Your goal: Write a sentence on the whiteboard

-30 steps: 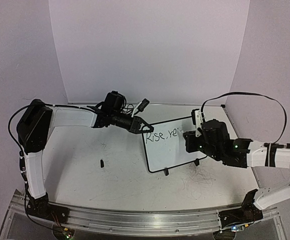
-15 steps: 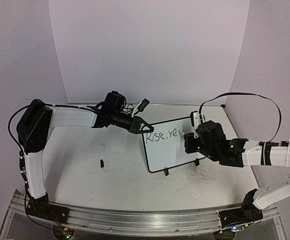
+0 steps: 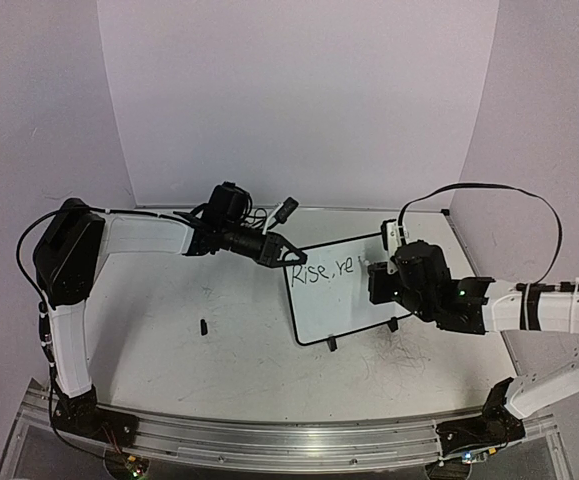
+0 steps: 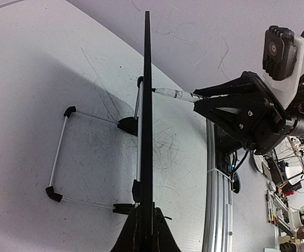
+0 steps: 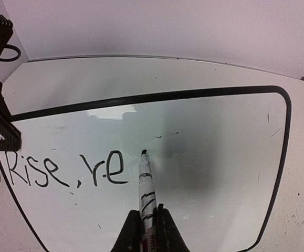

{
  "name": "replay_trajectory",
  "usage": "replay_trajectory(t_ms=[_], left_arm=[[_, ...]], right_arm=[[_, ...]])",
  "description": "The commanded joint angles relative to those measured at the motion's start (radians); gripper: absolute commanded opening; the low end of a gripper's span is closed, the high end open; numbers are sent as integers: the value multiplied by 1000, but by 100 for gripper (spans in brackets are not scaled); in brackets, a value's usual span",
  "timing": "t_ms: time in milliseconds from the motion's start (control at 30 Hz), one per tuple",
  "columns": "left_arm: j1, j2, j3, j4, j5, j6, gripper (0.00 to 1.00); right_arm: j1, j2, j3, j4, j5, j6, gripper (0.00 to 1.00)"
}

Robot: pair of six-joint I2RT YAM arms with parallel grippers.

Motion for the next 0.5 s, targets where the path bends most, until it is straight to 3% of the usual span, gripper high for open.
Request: replay_trajectory(t_ms=[0,467], left_arm=[[-12,-30,0,-34,12,7,0],[-15,-35,-1,-34,10,7,0]], right_arm=[[-3,13,7,37,-10,-15,0],[-4,0,-29,-30,-68,8,0]])
